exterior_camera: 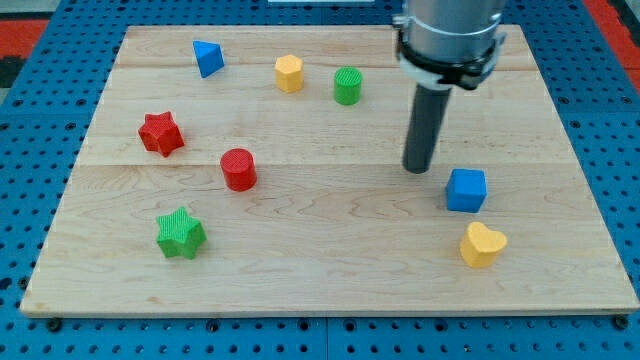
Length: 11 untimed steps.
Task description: Push the green circle above the cube
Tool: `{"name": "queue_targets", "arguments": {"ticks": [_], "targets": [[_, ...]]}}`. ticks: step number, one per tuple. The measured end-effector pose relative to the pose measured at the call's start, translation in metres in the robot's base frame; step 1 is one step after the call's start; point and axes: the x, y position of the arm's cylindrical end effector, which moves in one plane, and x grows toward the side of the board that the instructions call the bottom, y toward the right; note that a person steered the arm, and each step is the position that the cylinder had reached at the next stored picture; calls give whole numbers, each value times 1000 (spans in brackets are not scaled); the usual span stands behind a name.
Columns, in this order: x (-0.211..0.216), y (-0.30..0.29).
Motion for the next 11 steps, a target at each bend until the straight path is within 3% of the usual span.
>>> {"name": "queue_targets", "arguments": {"ticks": [1, 2, 3, 4, 6, 7, 9, 10, 11], "targets": [[-10, -5], [-38, -90], [-106, -153], [-132, -153], [-136, -63], [-146, -69], [-92, 23], [-109, -4], [-125, 39]]}}
